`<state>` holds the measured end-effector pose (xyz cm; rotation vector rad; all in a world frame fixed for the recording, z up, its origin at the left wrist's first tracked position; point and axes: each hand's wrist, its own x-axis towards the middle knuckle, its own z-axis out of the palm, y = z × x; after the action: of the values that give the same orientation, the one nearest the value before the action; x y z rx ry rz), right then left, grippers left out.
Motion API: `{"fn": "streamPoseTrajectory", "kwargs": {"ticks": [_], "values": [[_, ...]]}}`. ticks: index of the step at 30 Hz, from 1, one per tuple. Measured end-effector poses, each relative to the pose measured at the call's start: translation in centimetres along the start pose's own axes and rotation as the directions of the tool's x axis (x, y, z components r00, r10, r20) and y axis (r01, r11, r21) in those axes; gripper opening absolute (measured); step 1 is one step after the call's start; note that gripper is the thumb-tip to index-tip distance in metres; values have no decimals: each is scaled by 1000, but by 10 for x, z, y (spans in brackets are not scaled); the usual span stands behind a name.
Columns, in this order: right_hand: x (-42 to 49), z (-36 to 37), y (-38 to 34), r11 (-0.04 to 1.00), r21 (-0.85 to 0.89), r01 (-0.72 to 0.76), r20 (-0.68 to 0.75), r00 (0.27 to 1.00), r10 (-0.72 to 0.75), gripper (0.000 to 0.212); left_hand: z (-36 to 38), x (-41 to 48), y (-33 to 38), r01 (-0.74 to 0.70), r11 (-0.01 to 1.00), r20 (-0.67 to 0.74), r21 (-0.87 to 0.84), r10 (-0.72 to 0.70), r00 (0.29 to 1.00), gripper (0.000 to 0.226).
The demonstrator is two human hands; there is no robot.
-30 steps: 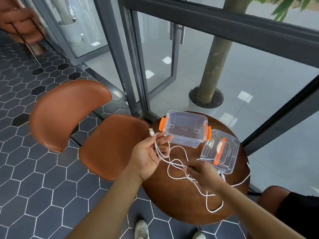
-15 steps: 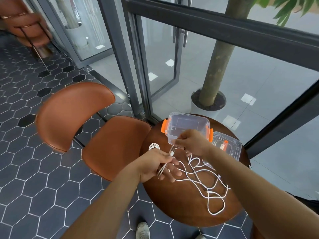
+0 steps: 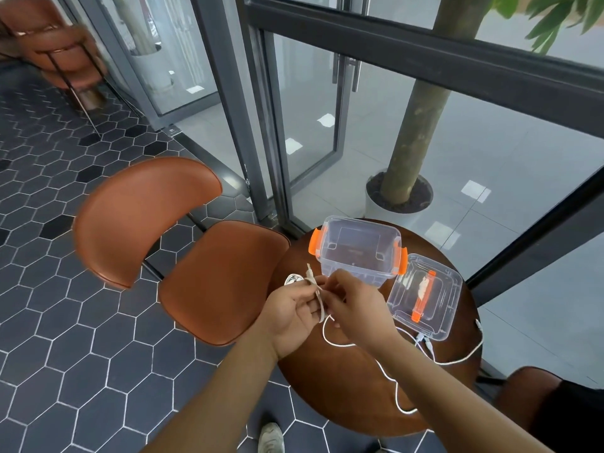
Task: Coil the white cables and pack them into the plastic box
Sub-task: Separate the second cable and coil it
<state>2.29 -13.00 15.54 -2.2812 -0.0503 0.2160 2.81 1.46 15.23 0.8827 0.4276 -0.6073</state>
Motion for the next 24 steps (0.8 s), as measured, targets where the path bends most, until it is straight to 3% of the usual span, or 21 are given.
{"fn": "streamPoseTrajectory", "kwargs": {"ticks": [4,9,11,12,16,18,24], "values": [[-10,-4,-5,997,28,65,11,998,-66,4,3,1,-2,-67,997,-113,-29,63,992,27],[-36,-2,-3,973,95,208,16,977,-210,6,5,0,16,-143,953,-142,-267,108,984,24],[-37,2,11,956,155,250,27,966,-258,25,3,-2,20,-162,944,-136,-288,127,982,28],[-36,5,20,954,159,256,47,963,-266,24,2,-2,21,-160,943,-136,-291,124,983,28],[-31,12,58,955,-49,294,197,940,-279,12,-1,-7,25,-167,926,-118,-340,135,984,31],[-33,14,71,970,-83,228,280,940,-197,14,-2,-12,31,-181,916,-86,-358,160,983,33],[-9,4,72,990,124,-70,297,955,30,19,-8,-24,33,-149,956,8,-254,156,988,38]]}}
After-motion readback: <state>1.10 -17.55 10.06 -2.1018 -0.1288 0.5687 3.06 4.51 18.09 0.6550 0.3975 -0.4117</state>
